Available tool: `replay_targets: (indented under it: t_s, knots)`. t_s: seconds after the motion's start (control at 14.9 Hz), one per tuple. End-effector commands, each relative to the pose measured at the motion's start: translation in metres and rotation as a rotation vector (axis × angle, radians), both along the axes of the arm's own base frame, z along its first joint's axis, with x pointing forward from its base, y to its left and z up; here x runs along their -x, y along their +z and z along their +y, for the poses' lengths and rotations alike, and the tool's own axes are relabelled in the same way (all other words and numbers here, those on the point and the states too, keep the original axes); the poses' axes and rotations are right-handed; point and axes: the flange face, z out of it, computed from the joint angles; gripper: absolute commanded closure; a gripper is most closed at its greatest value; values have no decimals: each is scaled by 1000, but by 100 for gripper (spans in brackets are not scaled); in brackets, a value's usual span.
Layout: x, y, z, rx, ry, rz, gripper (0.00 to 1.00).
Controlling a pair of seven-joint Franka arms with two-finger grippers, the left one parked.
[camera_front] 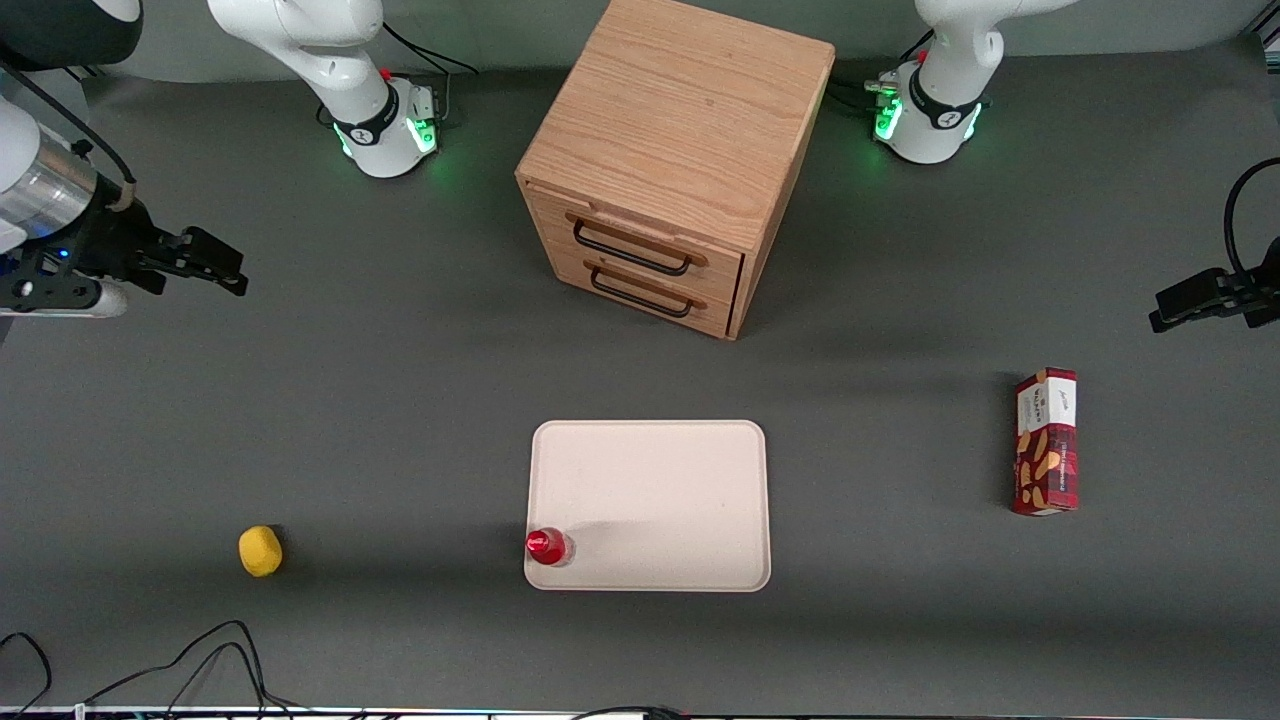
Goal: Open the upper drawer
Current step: 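Move the right gripper toward the upper drawer's black handle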
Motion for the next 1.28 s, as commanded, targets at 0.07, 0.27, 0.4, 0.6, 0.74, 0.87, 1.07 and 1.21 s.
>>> replay_targets:
  t_s: [0.07, 0.27, 0.4, 0.6, 0.74, 0.87, 1.07, 1.21]
  knots:
    - [-12, -3, 65, -56, 121, -2, 0]
    - [-10, 4, 140, -78, 296, -22, 0]
    - [-11, 1, 184, -95, 422, -23, 0]
    - [-7, -3, 235, -122, 707, -42, 0]
    - [6, -13, 273, -135, 823, -41, 0]
    - [14, -29, 311, -171, 897, -21, 0]
    - [21, -47, 349, -220, 1013, -5, 0]
    - [32, -49, 367, -232, 1049, -9, 0]
